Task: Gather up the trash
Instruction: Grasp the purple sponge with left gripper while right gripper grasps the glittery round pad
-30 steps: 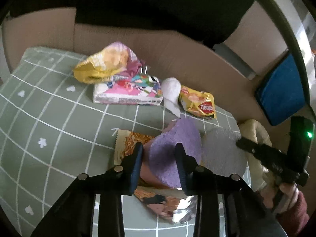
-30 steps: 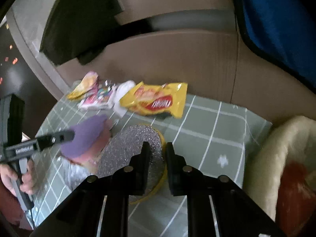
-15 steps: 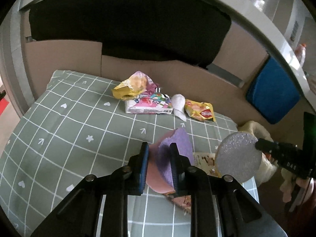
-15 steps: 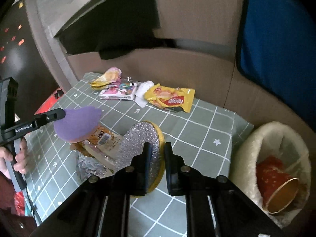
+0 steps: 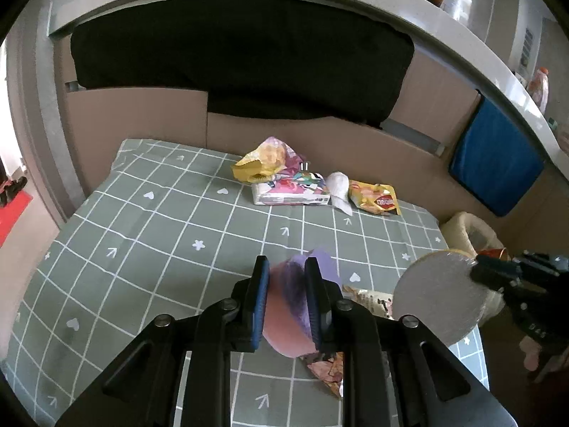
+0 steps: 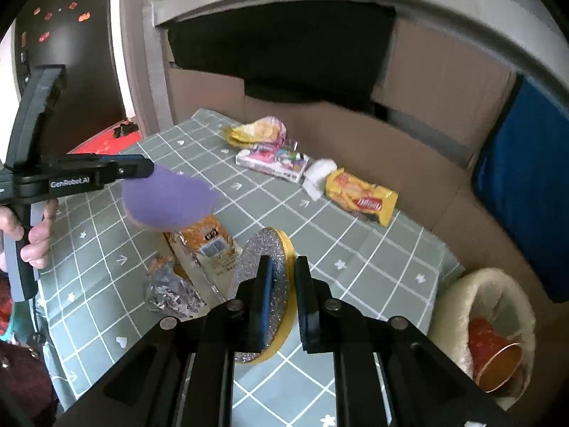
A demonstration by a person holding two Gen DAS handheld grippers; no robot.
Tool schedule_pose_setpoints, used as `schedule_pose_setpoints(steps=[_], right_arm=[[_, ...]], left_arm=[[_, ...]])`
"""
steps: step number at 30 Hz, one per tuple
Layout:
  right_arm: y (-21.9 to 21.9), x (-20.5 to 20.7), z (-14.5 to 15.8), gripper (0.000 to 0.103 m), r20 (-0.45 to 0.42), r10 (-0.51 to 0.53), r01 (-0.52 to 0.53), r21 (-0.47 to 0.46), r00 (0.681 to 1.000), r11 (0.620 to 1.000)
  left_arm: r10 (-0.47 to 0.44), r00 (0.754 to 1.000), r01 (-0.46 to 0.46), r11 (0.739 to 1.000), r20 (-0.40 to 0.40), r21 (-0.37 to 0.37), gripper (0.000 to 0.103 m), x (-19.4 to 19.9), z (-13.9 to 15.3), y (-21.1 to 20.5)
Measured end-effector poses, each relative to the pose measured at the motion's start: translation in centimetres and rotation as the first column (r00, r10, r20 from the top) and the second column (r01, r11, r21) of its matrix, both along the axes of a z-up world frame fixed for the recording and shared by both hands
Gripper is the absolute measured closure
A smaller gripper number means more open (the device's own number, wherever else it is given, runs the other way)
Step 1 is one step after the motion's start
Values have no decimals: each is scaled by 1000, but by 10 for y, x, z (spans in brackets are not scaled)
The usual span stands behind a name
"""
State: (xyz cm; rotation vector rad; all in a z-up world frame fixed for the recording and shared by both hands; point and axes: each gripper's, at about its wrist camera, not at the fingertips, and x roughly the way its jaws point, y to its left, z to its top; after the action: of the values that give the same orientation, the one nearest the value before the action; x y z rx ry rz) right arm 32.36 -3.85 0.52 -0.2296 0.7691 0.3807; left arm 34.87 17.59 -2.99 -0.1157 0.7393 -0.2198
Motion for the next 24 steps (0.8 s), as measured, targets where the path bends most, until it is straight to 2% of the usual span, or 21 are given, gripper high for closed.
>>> schedule_pose_setpoints(steps=[4, 9, 14, 19, 23, 24], right_arm=[[-8, -4, 13, 92, 56, -33, 36, -64, 998, 997], [-24, -3, 15, 92, 104, -111, 125, -138, 988, 982], [-14, -9, -8, 92, 2, -46, 46, -65, 999, 997], [-9, -13, -24, 86, -81, 2, 2, 50, 997, 999], [-15, -7, -45, 86, -127, -47, 48, 6, 991, 999], [-21, -5, -49, 90, -142, -65, 69, 20, 988, 997]], left_arm=[[-5, 1000, 6, 1000, 20, -15, 84, -3, 3, 1], [-33, 998, 31, 999, 50, 39, 85, -10, 7, -14], [-56, 997, 52, 997, 60, 58, 85, -18, 10, -22], [-63, 996, 59, 996, 61, 62, 88, -21, 12, -26], [-76, 996, 73, 996, 50, 57, 88, -22, 10, -29], [-83, 996, 81, 996, 44, 47, 88, -22, 10, -28]])
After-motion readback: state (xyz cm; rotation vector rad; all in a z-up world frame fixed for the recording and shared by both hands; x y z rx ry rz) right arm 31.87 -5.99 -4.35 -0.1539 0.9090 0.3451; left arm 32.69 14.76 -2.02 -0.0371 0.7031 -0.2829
